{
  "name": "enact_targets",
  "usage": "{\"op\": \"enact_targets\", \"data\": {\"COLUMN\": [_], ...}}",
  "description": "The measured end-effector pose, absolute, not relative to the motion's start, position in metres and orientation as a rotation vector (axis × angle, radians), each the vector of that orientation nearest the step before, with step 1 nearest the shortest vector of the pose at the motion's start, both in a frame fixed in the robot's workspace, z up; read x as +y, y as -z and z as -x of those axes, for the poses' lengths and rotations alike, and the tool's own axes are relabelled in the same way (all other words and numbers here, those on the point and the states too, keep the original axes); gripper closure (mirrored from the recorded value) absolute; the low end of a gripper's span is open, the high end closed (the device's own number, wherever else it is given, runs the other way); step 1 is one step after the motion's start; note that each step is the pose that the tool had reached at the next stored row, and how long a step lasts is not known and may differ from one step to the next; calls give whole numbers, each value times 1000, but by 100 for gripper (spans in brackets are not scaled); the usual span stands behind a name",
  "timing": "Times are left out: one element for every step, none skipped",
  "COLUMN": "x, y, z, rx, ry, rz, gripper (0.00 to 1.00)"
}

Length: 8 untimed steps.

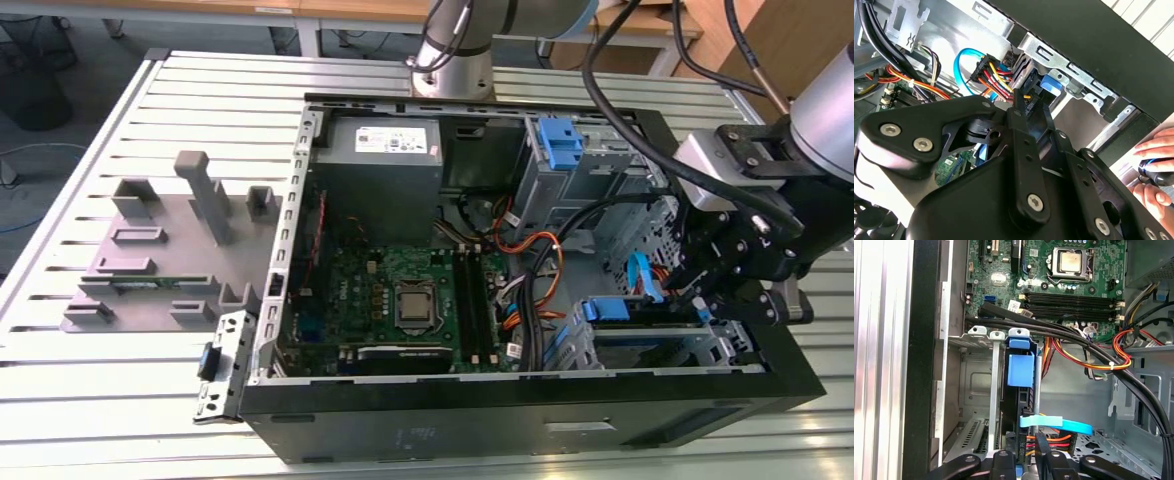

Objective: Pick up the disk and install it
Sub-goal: 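Insert the second disk wire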

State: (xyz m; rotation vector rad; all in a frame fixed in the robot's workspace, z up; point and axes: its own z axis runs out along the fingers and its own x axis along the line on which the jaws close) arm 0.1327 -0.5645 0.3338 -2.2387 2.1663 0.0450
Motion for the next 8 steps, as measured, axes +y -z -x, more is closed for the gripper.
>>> {"op": "enact_targets", "data": {"x": [-564,-564,-564,-564,-564,-564,-564,-564], "y": [-334,-334,-334,-334,-334,-334,-334,-334], "z": [-133,-133,-133,-133,-133,-133,-133,-133], "rx": [2166,2166,2166,2166,2166,2166,2166,2166], "ry": [-45,-45,-45,-45,-45,-45,-45,-45], "rz": [2239,2239,2239,2239,2239,2239,2239,2239], "gripper": [71,71,71,71,71,71,71,72]}}
